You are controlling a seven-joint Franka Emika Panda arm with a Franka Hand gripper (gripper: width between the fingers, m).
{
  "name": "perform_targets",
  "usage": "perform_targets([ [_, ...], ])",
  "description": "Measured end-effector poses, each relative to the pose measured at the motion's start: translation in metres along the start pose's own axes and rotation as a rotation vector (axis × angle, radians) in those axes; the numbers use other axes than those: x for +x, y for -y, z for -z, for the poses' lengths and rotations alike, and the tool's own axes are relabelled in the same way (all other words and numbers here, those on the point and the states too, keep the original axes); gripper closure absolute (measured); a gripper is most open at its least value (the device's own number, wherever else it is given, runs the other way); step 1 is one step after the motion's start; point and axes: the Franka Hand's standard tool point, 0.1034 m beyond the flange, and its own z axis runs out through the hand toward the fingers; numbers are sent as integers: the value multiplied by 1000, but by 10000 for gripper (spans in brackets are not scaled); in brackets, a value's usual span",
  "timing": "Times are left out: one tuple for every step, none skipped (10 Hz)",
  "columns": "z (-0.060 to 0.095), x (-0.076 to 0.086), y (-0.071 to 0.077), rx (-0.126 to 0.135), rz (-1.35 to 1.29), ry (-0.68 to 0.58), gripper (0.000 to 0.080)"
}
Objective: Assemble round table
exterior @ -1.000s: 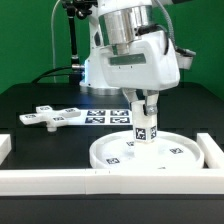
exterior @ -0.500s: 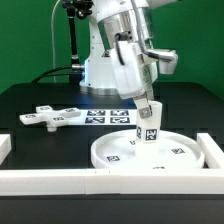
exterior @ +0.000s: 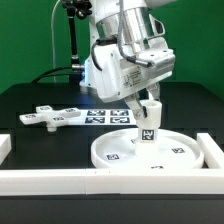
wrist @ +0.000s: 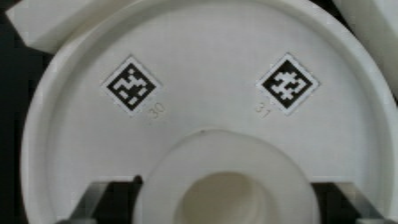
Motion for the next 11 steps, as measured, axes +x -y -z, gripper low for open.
perform_targets([
  [0,0,0,-5,43,-2,306],
  [3,2,1,-26,155,-5,198],
  [6,1,-2,-77,253,-12,198],
  [9,-4,-1,-114,354,-18,159],
  [9,-3,2,-100,425,-16,159],
  [8,-2,1,-102,498,-14,151],
  [8,-2,1,-103,563,-11,151],
  [8,-2,1,-104,612,-8,151],
  [8,-2,1,-105,713,-4,151],
  [8,-1,0,-119,835,-11,151],
  [7,0,-2,-148,994,-33,151],
])
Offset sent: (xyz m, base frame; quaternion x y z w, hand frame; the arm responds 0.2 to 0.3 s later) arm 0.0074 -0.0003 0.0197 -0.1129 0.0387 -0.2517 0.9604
